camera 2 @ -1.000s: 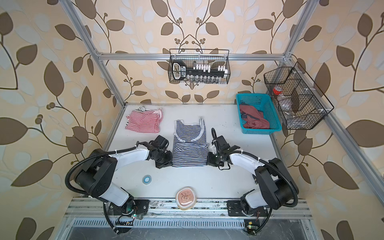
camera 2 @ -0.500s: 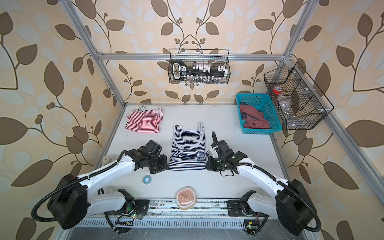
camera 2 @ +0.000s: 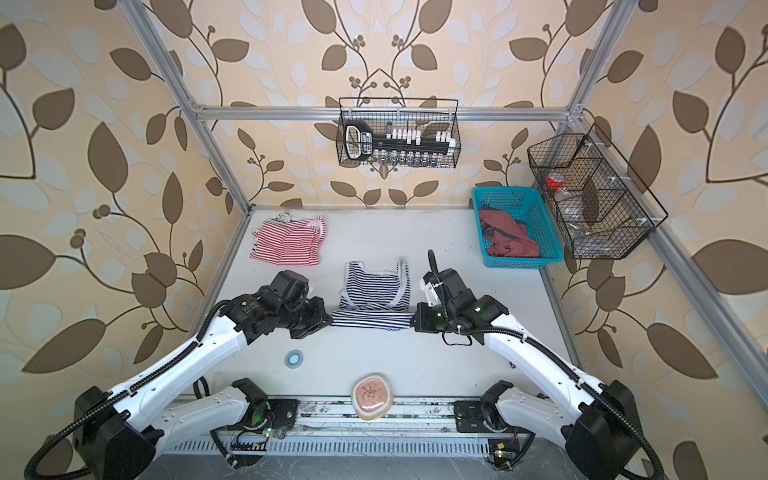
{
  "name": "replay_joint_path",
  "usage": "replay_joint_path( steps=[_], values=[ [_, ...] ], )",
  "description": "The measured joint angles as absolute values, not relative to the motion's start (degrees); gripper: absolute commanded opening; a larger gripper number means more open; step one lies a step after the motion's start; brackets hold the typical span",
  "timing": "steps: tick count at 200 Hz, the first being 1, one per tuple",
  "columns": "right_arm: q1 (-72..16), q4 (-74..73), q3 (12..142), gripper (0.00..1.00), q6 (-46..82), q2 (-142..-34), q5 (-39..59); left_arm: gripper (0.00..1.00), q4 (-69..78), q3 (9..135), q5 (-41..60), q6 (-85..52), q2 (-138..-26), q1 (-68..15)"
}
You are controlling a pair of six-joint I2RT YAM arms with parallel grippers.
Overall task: Fold and stack the tank tops
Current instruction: 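Lift the folded top and carry it toward the red striped top with both grippers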
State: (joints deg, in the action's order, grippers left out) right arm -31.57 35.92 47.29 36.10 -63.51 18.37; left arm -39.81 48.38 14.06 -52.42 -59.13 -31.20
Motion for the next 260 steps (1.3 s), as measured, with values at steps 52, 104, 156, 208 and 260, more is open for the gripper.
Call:
replay_joint_path(
  steps=[52,104,156,208,260],
  values=[
    [-26.8,35.7,52.1,0.0,32.0,-71.1,21.9,0.0,-40.5,52.8,11.7,-50.1,-65.5,-30.9],
    [-23.3,33.0,56.6,0.0,29.1,-79.7,27.1,0.0,-38.8,55.7,11.7,-48.4,-70.5,-26.0],
    [-20.8,29.7,61.6,0.0,28.0,-89.2,32.1,0.0,-34.8,59.4,13.1,-47.5,-77.8,-21.6],
    [-18.3,26.4,65.4,0.0,27.6,-98.6,35.2,0.0,-32.6,65.4,14.9,-45.5,-89.8,-17.5],
    [-15.9,23.7,69.6,0.0,28.3,-105.4,37.2,0.0,-31.1,73.3,15.7,-43.4,-99.5,-16.0]
  ],
)
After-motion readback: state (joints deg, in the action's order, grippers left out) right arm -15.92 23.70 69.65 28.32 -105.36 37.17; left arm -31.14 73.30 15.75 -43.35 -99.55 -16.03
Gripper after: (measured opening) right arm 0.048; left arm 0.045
